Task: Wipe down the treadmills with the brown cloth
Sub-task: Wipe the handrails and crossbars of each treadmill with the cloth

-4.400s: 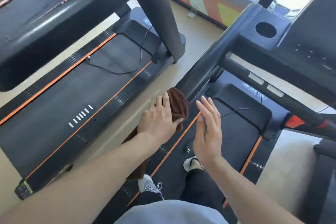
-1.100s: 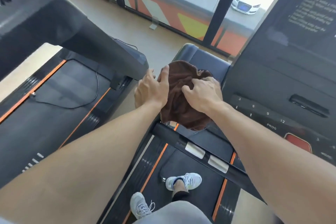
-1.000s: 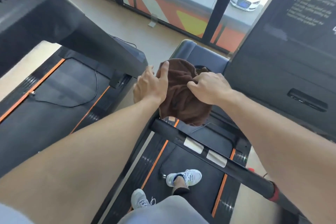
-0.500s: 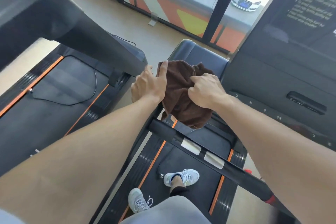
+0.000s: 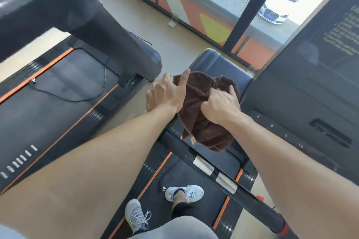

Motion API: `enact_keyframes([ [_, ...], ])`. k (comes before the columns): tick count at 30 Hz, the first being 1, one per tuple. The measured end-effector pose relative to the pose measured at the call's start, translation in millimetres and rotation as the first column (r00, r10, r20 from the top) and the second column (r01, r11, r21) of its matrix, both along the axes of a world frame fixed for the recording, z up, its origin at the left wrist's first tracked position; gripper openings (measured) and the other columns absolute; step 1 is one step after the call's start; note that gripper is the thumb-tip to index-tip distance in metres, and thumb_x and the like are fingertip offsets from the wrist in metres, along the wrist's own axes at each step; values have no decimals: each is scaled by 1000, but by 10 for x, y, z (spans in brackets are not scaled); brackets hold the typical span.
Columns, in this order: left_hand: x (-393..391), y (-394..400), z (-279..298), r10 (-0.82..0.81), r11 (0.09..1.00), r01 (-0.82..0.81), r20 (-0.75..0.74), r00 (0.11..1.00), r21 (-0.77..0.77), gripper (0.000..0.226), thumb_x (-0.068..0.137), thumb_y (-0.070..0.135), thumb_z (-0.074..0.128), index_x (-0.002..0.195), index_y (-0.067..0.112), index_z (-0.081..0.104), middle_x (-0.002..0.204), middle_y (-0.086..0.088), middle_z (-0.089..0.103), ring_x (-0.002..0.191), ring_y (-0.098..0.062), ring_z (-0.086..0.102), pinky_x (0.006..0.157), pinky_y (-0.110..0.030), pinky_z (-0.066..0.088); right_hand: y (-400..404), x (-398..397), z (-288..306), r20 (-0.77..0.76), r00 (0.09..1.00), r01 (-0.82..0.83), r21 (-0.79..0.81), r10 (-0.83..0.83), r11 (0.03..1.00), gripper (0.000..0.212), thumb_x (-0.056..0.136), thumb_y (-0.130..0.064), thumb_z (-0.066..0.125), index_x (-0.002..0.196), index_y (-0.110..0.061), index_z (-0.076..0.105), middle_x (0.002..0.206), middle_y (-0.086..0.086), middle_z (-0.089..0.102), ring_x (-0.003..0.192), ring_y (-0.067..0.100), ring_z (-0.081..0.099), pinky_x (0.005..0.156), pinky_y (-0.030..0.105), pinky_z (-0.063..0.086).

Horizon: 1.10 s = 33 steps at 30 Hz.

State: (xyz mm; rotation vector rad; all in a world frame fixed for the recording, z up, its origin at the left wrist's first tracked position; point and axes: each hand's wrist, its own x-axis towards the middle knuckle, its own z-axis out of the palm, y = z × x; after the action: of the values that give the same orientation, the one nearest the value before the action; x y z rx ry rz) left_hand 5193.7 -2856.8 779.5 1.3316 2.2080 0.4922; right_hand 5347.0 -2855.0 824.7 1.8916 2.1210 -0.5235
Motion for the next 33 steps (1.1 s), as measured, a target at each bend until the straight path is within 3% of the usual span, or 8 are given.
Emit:
enact_keyframes([
  [2,18,-7,11,-4,1000,4,0,1000,-10,96,85,90,7,142,25,51,130,-9,66,125,-32,57,103,-47,42,-106,109,3,-112,994,20,87,-11,996,30,85,-17,45,108,-11,64,119,11,71,128,26,55,128,34,0],
  [4,12,13,18,0,1000,0,17,1000,-16,97,85,91,8,142,26,51,131,-9,66,125,-32,57,103,-47,42,-259,142,-25,-191,980,90,191,-53,977,35,84,-12,48,112,-11,68,113,11,74,127,25,56,128,29,6],
  [9,26,30,-10,-46,996,43,-43,998,-74,84,89,85,21,131,21,57,126,-9,68,122,-33,58,99,-46,43,-578,-15,-301,-155,987,95,411,-32,907,59,99,-33,30,151,-14,50,153,2,53,146,16,41,128,36,-2],
  [11,38,52,-1,-62,988,52,-71,996,-144,90,88,86,15,139,21,53,133,-10,64,128,-34,53,102,-48,41,-556,-90,-366,-102,994,84,432,-43,898,61,108,-44,21,160,-15,35,163,1,39,154,15,27,127,39,-5],
  [15,147,263,66,-229,956,180,-209,951,-230,75,101,67,9,164,26,7,157,-13,41,143,-36,37,109,-56,31,-274,-176,-430,-75,997,29,374,-1,927,61,110,-44,13,166,-19,8,173,-3,6,159,13,-4,128,46,-7],
  [20,381,660,69,-259,957,216,-227,939,-195,65,106,54,12,164,26,5,156,-11,42,143,-36,37,113,-61,29,259,-27,-392,-68,998,36,325,-15,945,63,107,-40,12,165,-17,1,173,-2,-5,157,14,-16,125,47,-15],
  [28,639,1416,92,-325,944,281,-353,877,-171,64,106,51,14,164,25,15,154,-13,45,143,-36,38,113,-62,27,949,175,-431,-90,991,124,380,-97,917,60,107,-39,19,163,-17,23,169,1,24,157,21,14,127,48,4],
  [33,736,1732,116,-365,931,326,-416,833,-163,66,105,51,22,164,22,16,152,-15,47,141,-38,39,113,-62,28,1141,178,-370,-166,966,247,388,-197,888,43,105,-35,23,127,-18,57,137,6,61,132,29,48,114,49,28],
])
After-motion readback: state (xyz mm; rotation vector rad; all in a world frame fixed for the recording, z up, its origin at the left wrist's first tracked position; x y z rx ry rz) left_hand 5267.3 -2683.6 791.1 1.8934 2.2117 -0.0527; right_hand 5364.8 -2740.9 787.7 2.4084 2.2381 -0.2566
